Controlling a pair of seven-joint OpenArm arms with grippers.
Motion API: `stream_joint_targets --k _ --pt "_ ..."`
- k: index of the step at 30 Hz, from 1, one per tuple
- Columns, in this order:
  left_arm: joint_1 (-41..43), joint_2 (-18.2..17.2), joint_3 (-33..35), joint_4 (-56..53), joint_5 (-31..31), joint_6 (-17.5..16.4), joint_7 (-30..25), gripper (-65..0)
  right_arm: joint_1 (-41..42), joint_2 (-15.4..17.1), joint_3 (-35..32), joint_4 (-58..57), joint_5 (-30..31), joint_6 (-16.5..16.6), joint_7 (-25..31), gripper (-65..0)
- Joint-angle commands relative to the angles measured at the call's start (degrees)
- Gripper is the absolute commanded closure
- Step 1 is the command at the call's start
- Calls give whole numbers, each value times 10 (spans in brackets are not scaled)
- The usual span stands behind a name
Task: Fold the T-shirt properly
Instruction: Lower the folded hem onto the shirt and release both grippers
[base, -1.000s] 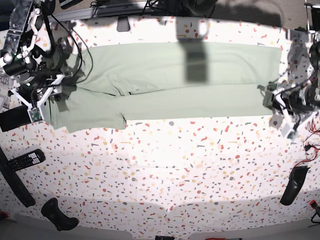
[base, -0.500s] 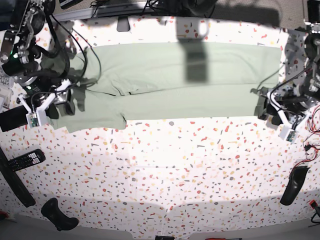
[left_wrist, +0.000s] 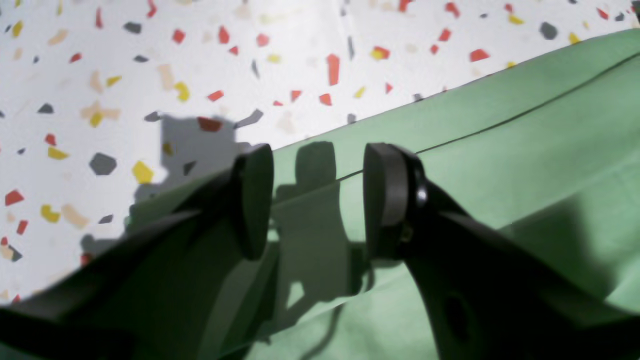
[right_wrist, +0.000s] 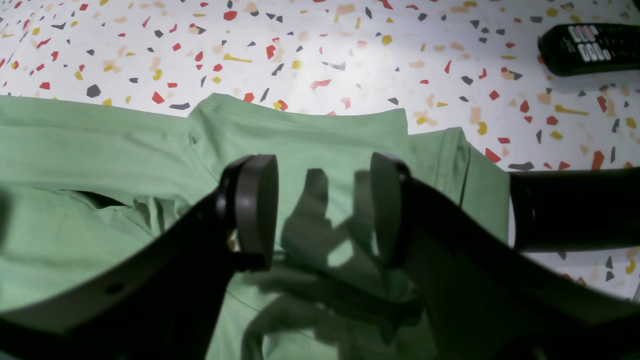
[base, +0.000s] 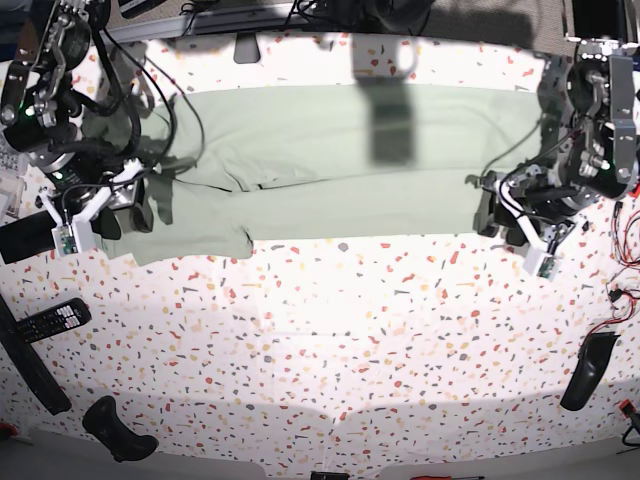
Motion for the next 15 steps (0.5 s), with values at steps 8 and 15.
stream_joint_targets --k 8,15 --pt "-9 -6 -4 10 -5 0 -28 -267 6 8 4 12 52 40 15 -291" --pt "-9 -7 -4 10 -5 0 -27 -267 12 8 4 12 49 43 21 -290"
